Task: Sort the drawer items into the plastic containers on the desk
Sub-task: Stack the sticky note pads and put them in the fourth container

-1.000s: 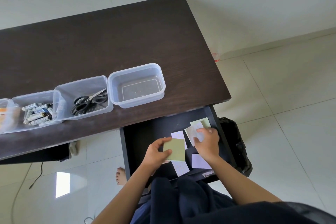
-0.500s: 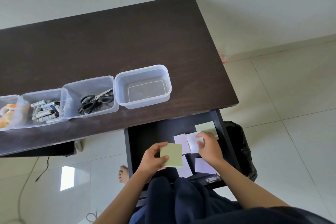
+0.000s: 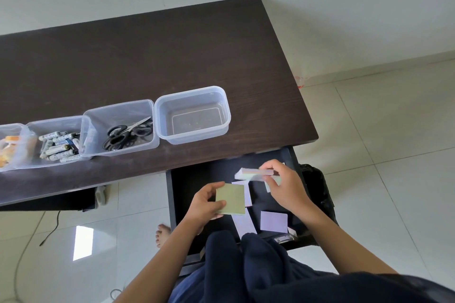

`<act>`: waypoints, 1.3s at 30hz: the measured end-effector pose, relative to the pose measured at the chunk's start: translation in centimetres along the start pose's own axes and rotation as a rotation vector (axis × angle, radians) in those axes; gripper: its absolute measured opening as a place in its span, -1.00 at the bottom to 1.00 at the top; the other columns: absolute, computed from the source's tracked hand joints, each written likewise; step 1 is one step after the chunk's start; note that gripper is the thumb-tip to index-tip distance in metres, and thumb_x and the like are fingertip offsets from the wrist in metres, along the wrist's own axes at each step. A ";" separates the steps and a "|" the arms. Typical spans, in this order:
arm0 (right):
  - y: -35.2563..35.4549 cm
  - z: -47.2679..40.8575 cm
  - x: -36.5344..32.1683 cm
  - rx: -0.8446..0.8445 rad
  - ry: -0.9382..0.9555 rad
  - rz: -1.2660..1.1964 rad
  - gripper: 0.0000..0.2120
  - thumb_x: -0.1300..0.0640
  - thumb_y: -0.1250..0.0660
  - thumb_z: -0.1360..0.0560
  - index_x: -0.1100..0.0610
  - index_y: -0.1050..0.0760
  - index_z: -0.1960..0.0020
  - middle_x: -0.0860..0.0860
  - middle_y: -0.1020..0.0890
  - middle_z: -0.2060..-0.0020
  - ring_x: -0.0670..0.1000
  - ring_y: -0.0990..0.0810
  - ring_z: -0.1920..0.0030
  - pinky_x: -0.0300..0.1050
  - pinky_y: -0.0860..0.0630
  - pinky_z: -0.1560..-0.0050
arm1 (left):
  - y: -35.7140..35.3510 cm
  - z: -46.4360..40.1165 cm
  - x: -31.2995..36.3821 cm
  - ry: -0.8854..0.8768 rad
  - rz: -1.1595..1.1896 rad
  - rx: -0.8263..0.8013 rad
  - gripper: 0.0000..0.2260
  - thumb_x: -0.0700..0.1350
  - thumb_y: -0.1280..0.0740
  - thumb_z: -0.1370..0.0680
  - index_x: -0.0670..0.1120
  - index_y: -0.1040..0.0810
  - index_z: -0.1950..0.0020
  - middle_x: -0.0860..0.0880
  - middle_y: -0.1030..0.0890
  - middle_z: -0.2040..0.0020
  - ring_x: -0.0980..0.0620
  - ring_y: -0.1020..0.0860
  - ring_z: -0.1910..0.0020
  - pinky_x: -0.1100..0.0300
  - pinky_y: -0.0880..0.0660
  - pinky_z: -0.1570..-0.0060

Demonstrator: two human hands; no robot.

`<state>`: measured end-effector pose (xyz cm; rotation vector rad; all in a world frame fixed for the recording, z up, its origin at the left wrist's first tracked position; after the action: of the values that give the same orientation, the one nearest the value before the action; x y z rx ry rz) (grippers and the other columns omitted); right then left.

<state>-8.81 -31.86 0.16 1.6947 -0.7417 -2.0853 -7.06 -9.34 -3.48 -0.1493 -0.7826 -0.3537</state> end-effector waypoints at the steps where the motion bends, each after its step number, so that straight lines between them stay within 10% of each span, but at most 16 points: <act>1: 0.1 0.0 -0.4 0.017 0.042 -0.016 -0.82 0.34 -0.32 -0.47 0.09 -0.55 0.03 -0.13 -0.64 0.08 -0.24 -0.54 0.08 -0.53 -0.36 0.07 | 0.0 0.0 0.1 -0.001 0.008 -0.005 -0.61 -0.37 -0.29 -0.50 0.01 -0.48 -0.23 -0.03 -0.58 -0.17 0.04 -0.61 0.06 0.21 -0.57 0.24; 11: -1.4 -0.1 -0.7 -0.190 -0.125 -0.377 -0.67 0.53 -0.30 -0.41 0.11 -0.55 0.25 -0.02 -0.62 0.22 -0.19 -0.63 0.20 -0.42 -0.49 0.21 | -0.1 0.4 1.5 -0.010 0.149 0.004 -0.60 -0.39 -0.16 -0.55 0.07 -0.52 -0.15 0.01 -0.59 -0.15 0.03 -0.59 -0.01 0.11 -0.57 0.13; 17: -2.9 0.4 0.1 -0.405 -0.377 -0.545 -0.76 0.42 -0.16 -0.36 0.18 -0.52 0.14 0.18 -0.58 0.06 0.14 -0.59 0.01 0.03 -0.63 0.03 | -0.3 0.4 2.2 -0.037 0.180 -0.010 -0.66 -0.31 -0.10 -0.62 0.04 -0.53 -0.18 0.03 -0.58 -0.12 0.01 -0.57 -0.03 0.08 -0.58 0.05; 25: -3.8 0.7 1.0 0.023 -0.520 -0.566 -0.52 0.25 -0.48 -0.39 0.04 -0.41 -0.23 0.03 -0.61 -0.01 -0.02 -0.61 -0.02 -0.02 -0.58 -0.06 | -0.8 0.3 2.3 -0.085 0.191 -0.011 -0.63 -0.39 -0.21 -0.54 0.02 -0.53 -0.17 -0.05 -0.56 -0.17 0.02 -0.57 -0.02 0.17 -0.59 0.13; 39: -4.8 1.5 -0.3 0.070 -0.455 -0.514 -0.63 0.22 -0.44 -0.43 0.04 -0.46 -0.20 -0.01 -0.60 0.02 -0.11 -0.57 0.01 -0.34 -0.46 0.16 | -1.5 1.0 2.5 -0.121 0.161 -0.039 -0.54 -0.38 -0.13 -0.58 0.12 -0.41 -0.29 -0.04 -0.54 -0.22 -0.06 -0.56 -0.16 0.14 -0.58 0.10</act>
<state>-9.95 -27.62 -2.23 1.5802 -0.5374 -2.8923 -6.64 -11.13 -1.06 -0.2702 -0.8775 -0.2088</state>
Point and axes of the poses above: each hand's wrist, its own z-axis away from the middle knuckle, its own y-axis out of the back of the hand, x = y × z, the point moved 3 cm from there along -z, towards the middle knuckle
